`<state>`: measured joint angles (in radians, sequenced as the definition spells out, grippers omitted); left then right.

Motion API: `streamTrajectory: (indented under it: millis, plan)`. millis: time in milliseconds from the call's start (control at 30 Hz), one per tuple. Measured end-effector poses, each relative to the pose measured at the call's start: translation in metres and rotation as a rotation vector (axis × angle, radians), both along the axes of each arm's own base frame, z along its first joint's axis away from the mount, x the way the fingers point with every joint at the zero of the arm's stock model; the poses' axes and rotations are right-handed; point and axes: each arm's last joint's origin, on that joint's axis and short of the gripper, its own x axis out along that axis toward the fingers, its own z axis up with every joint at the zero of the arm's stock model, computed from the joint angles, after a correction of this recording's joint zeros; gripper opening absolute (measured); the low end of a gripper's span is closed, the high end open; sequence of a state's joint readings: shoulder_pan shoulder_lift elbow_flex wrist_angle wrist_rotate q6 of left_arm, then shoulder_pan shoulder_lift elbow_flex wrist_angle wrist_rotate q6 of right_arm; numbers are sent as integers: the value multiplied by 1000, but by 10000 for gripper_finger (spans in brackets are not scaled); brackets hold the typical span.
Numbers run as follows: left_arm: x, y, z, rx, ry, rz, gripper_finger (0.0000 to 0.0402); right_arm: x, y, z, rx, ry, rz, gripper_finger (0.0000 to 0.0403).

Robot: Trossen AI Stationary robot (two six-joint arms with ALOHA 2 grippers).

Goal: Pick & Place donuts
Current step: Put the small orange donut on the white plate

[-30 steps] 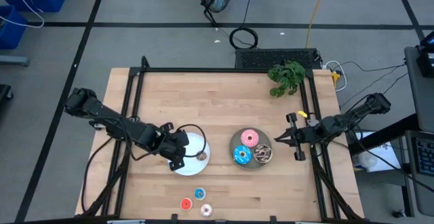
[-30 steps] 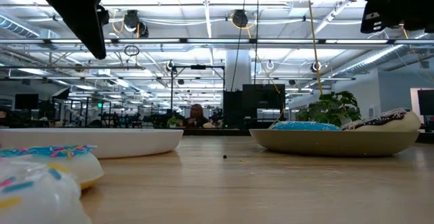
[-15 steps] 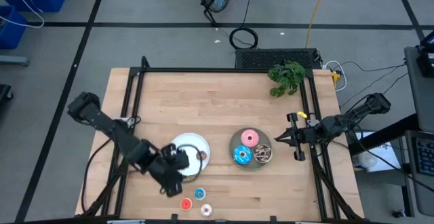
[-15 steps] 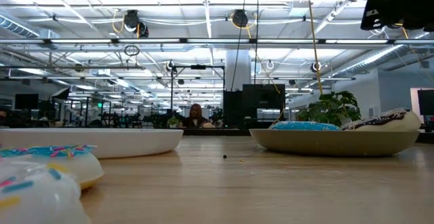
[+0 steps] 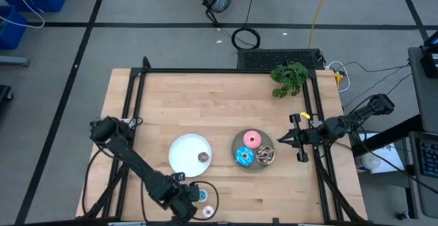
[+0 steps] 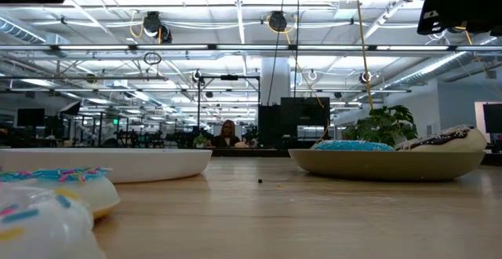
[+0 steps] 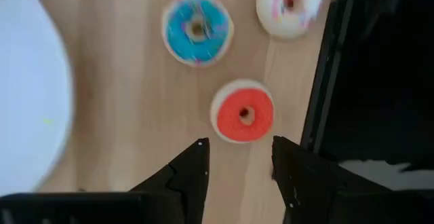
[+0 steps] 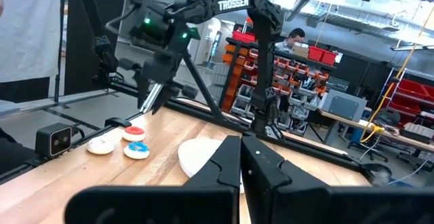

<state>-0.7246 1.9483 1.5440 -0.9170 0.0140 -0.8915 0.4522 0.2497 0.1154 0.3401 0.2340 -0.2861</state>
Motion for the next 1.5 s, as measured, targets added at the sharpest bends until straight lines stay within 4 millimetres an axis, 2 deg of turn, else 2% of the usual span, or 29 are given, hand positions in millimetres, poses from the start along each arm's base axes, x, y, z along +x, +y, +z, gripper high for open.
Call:
streamTrajectory:
  millis: [133,467,667,1033,1500]
  plan:
    - [1,-4,-8,-4,17,2,161,0,0,0,2,0,0,0]
    - [5,-9,-8,47,-109,-65,161,0,0,0,-7,-1,-1,0]
    - [7,-14,-20,65,-116,-87,161,0,0,0,-10,-3,-1,0]
    - [8,-20,-46,73,-24,-123,161,0,0,1,-10,-9,-2,0]
    - [7,-18,-47,104,-26,-134,161,0,0,1,-10,-10,-2,0]
